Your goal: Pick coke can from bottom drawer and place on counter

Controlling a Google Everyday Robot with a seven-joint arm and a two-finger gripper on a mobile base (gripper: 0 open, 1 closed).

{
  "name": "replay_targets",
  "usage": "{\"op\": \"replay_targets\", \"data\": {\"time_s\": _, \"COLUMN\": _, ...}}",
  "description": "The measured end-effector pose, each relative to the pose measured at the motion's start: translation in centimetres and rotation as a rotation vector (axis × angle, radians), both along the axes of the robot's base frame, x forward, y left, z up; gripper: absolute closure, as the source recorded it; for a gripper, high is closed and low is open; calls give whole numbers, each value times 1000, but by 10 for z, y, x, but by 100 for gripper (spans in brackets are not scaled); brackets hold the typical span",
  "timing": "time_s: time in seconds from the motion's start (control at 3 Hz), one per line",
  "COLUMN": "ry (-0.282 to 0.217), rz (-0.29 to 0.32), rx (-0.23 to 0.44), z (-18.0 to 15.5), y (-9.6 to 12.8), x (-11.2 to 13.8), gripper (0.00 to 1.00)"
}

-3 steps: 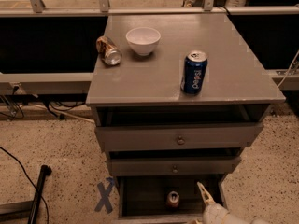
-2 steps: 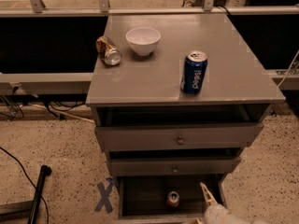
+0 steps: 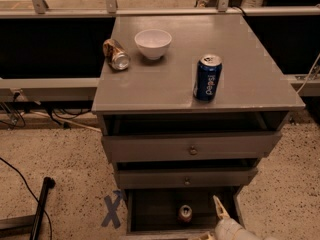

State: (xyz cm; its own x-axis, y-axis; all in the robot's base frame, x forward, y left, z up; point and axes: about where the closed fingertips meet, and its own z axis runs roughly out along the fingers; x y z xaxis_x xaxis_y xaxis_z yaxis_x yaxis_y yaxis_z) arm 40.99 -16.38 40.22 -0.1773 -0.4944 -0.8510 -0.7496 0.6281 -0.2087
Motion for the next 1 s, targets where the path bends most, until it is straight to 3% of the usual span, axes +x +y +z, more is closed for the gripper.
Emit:
{"op": "replay_targets", "data": {"time_s": 0.33, "ry": -37, "rz": -31, "rx": -55, "z": -37, "y": -4, "x": 12, "gripper": 0}}
{"op": "replay_targets", "data": {"time_s": 0.67, "ry": -48, "rz": -47, "rx": -66, "z": -65, "y": -10, "x": 22, "gripper": 1}}
{"op": "replay_targets", "data": {"time_s": 1.0, "ry": -41, "rz": -52, "rx": -54, "z": -84, "y": -14, "x": 30, "gripper": 13}}
